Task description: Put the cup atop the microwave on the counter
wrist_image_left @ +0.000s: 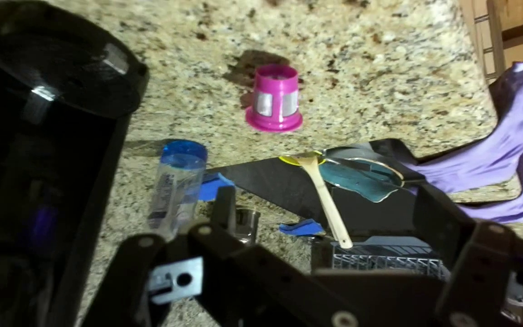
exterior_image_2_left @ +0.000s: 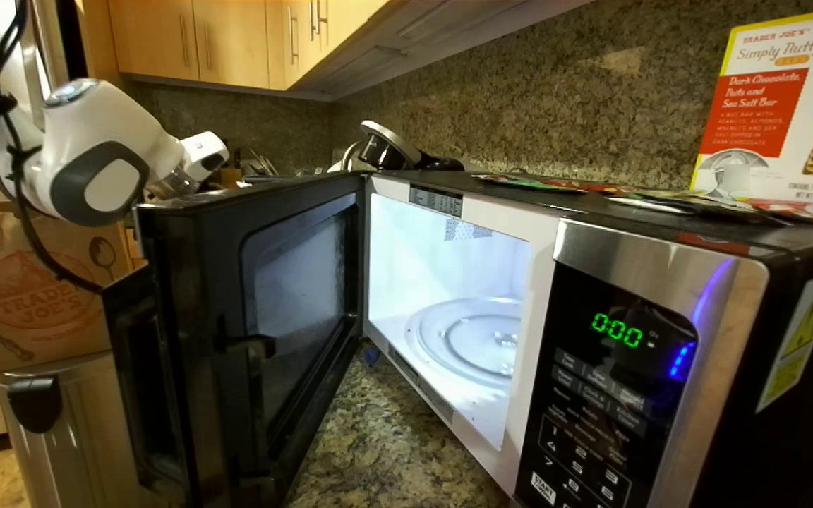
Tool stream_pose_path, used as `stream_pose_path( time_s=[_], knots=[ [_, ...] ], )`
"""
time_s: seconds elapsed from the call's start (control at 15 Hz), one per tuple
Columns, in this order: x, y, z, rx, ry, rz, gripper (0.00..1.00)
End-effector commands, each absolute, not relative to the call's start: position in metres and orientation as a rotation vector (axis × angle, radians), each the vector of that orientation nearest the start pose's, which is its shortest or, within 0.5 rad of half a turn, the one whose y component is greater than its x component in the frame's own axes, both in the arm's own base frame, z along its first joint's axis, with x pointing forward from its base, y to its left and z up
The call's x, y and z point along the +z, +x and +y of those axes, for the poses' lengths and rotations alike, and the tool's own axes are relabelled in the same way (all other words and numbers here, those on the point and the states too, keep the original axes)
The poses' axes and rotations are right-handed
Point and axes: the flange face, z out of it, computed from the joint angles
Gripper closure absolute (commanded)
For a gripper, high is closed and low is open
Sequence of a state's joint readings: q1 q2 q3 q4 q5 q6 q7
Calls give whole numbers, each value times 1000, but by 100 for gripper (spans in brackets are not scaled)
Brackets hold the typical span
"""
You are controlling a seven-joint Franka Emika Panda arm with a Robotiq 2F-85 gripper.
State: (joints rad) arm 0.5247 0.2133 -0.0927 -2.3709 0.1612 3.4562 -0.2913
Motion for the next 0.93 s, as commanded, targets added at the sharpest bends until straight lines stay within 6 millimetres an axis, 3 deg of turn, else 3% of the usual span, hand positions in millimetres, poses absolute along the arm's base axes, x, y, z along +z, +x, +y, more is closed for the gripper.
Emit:
stream_pose_path(
  time_s=[0.0, 0.13, 0.33, 0.4, 0.53, 0.73, 0.87],
  knots=[
    [354, 511, 202, -1334, -2706, -735, 0],
    [378, 509, 176, -1395, -2721, -696, 0],
    [382, 508, 168, -1402, -2726, -685, 0],
    [374, 509, 157, -1286, -2781, -634, 0],
    [344, 504, 115, -1236, -2901, -509, 0],
    [298, 464, 77, -1124, -3061, -333, 0],
    [269, 435, 65, -996, -3147, -218, 0]
  ],
)
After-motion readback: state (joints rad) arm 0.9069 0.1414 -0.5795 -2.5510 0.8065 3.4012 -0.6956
